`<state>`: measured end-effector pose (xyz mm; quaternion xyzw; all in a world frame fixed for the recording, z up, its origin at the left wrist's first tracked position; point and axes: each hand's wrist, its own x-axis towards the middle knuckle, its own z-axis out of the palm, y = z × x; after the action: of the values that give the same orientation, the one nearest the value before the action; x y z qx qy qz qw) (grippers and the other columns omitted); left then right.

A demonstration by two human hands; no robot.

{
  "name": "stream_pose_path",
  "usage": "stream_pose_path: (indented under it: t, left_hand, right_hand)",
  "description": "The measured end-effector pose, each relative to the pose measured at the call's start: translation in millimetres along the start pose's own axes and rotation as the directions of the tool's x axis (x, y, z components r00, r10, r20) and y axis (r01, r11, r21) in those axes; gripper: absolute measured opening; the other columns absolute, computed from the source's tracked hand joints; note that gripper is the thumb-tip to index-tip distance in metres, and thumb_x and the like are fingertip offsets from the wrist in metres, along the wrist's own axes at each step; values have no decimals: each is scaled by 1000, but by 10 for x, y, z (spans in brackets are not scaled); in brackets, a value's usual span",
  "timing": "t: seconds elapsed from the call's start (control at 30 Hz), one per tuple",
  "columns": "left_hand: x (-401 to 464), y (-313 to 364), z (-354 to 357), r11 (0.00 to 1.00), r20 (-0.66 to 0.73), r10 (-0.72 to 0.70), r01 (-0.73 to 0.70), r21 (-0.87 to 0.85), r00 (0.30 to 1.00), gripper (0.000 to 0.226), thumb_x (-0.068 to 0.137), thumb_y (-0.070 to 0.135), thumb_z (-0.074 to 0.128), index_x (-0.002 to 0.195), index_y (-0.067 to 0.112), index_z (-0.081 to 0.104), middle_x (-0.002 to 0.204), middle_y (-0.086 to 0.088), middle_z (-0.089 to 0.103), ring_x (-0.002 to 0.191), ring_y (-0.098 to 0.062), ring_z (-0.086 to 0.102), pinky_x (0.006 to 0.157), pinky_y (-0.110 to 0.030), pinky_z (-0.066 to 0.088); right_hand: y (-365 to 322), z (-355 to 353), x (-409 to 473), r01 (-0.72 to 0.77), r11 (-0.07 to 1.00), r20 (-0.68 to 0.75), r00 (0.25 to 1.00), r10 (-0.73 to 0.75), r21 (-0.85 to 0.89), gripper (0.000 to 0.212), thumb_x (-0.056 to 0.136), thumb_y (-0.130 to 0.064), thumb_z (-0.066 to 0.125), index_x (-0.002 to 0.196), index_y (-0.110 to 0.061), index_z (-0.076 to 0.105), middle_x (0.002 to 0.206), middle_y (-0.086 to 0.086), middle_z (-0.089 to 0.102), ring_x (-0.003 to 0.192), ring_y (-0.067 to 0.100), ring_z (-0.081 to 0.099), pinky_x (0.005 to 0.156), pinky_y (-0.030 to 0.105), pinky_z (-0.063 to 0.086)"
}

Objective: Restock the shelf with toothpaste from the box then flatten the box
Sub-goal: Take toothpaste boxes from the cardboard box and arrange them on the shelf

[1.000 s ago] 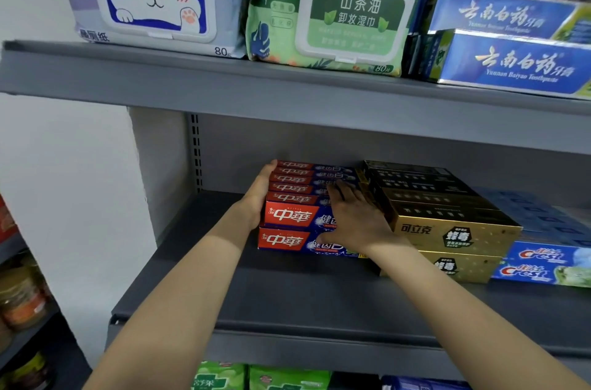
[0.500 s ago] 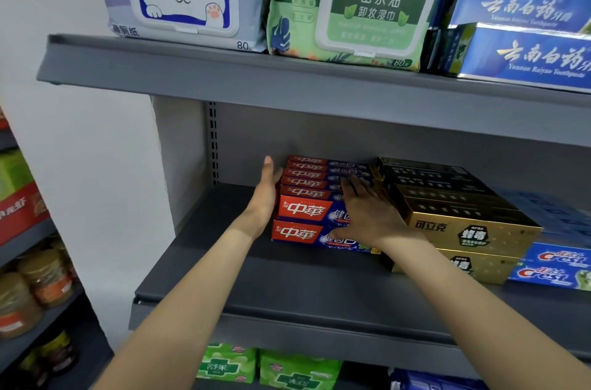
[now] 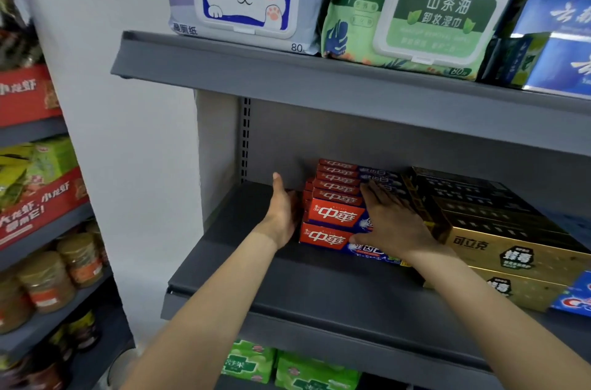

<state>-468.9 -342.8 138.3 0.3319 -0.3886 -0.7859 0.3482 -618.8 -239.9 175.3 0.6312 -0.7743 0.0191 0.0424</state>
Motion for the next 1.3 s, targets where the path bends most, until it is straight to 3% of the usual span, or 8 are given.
stream_pose_path:
  t: [0.13, 0.2, 0.33, 0.8, 1.0, 1.1, 1.2, 1.3]
  left_hand:
    - [-54, -47, 98, 995, -30, 3, 0, 105, 1000, 77, 91, 69, 9, 121, 13, 52, 113, -16, 66, 101, -27, 64, 78, -38, 51]
    - [-17, -80, 105, 978, -87, 41, -22, 208, 995, 70, 92, 67, 14, 110, 16, 58, 100, -14, 70, 92, -27, 68, 80, -39, 54]
    - [-3, -128, 86, 969, -97, 60, -34, 246, 994, 69, 91, 69, 17, 111, 18, 59, 104, -14, 70, 97, -28, 68, 93, -45, 51]
    - [-129, -80, 102, 1000, 64, -8, 6, 27, 998, 80, 88, 73, 11, 131, 15, 46, 120, -15, 63, 109, -28, 61, 86, -43, 48]
    - [-172, -105, 221, 986, 81, 9, -22, 163, 997, 74, 89, 71, 14, 124, 19, 54, 116, -15, 66, 103, -29, 64, 86, -41, 52]
    - [-248, -100, 166, 985, 37, 71, -76, 153, 997, 50, 99, 52, 23, 115, 18, 55, 109, -12, 66, 95, -24, 65, 81, -37, 52]
    - [-326, -88, 36, 919, -4, 180, -167, 358, 984, 29, 102, 17, 34, 122, 14, 54, 120, -10, 61, 93, -14, 60, 85, -29, 48]
    - [-413, -90, -73, 718, 178, 212, -277, 639, 961, 46, 94, 1, 49, 138, 14, 43, 123, 3, 56, 108, -10, 54, 91, -22, 45]
  right_hand:
    - [-4, 1, -4, -4, 1000, -4, 1000, 4, -2, 110, 76, -58, 65, 151, -16, -3, 160, 6, 2, 147, 23, 9, 118, 39, 16]
    - [-9, 1, -3, -3, 1000, -11, 1000, 3, -6, 110, 75, -58, 67, 151, -16, -2, 159, 6, 4, 146, 23, 10, 118, 38, 18]
    - [-22, -11, -2, -1, 1000, -7, 1000, 0, -20, 110, 75, -57, 67, 151, -15, -1, 159, 7, 4, 146, 23, 10, 118, 38, 17]
    - [-26, -29, -12, -7, 1000, 8, 1000, 7, 0, 111, 74, -58, 67, 151, -15, -1, 160, 6, 2, 147, 23, 7, 119, 41, 15]
    - [-13, -14, -6, -2, 1000, 13, 1000, 2, 14, 111, 75, -58, 67, 151, -15, -2, 160, 6, 1, 147, 22, 6, 119, 40, 14]
    - [-5, -16, -9, -6, 1000, 6, 1000, 6, 15, 110, 75, -53, 69, 151, -16, -1, 160, 5, 1, 147, 21, 6, 119, 39, 15]
    - [19, -39, -7, 3, 1000, 44, 999, -4, 18, 107, 78, -48, 69, 151, -16, -3, 160, 4, -2, 147, 20, 3, 118, 36, 11]
    - [18, -51, -7, 4, 1000, 61, 998, -5, 19, 106, 80, -45, 68, 151, -16, -4, 160, 4, -4, 147, 20, 1, 118, 35, 9]
